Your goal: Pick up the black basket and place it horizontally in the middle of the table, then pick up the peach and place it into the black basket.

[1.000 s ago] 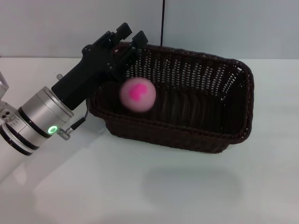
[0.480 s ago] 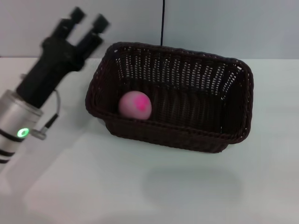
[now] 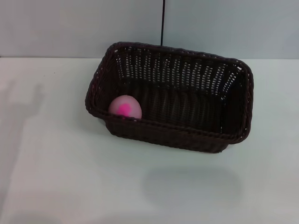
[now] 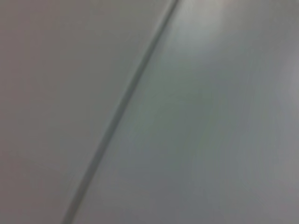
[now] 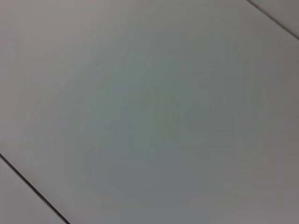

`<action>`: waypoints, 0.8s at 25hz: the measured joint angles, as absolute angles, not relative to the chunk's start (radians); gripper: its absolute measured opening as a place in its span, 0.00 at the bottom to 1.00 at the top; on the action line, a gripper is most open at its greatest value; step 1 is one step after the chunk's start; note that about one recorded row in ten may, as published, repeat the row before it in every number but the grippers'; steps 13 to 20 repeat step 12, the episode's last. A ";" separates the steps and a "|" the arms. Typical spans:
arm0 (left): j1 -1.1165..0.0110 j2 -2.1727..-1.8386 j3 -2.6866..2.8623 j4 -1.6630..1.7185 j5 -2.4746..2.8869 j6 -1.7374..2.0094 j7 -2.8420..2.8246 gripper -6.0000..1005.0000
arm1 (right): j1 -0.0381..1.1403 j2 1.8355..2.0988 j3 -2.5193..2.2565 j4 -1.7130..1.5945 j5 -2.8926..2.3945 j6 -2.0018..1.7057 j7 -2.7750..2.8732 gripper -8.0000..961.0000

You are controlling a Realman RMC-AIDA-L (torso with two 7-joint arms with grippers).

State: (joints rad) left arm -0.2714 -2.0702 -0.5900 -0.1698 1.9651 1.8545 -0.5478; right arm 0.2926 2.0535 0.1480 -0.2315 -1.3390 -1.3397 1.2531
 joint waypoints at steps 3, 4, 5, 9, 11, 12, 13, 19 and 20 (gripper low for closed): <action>-0.245 -2.069 -0.645 -0.163 1.965 1.860 -0.515 0.83 | 0.288 2.056 0.149 -0.232 -1.339 -1.340 1.253 0.45; -0.238 -2.068 -0.665 -0.159 1.966 1.858 -0.498 0.83 | 0.288 2.058 0.153 -0.232 -1.339 -1.340 1.253 0.45; -0.233 -2.068 -0.685 -0.156 1.966 1.856 -0.483 0.83 | 0.287 2.059 0.156 -0.232 -1.339 -1.342 1.253 0.45; -0.218 -2.068 -0.725 -0.147 1.966 1.853 -0.456 0.83 | 0.285 2.061 0.170 -0.232 -1.339 -1.344 1.253 0.45; -0.212 -2.068 -0.730 -0.142 1.967 1.850 -0.453 0.83 | 0.282 2.062 0.171 -0.232 -1.339 -1.344 1.254 0.45; -0.212 -2.068 -0.730 -0.142 1.967 1.850 -0.453 0.83 | 0.282 2.062 0.171 -0.232 -1.339 -1.344 1.254 0.45; -0.212 -2.068 -0.730 -0.142 1.967 1.850 -0.453 0.83 | 0.282 2.062 0.171 -0.232 -1.339 -1.344 1.254 0.45; -0.212 -2.068 -0.730 -0.142 1.967 1.850 -0.453 0.83 | 0.282 2.062 0.171 -0.232 -1.339 -1.344 1.254 0.45; -0.212 -2.068 -0.730 -0.142 1.967 1.850 -0.453 0.83 | 0.282 2.062 0.171 -0.232 -1.339 -1.344 1.254 0.45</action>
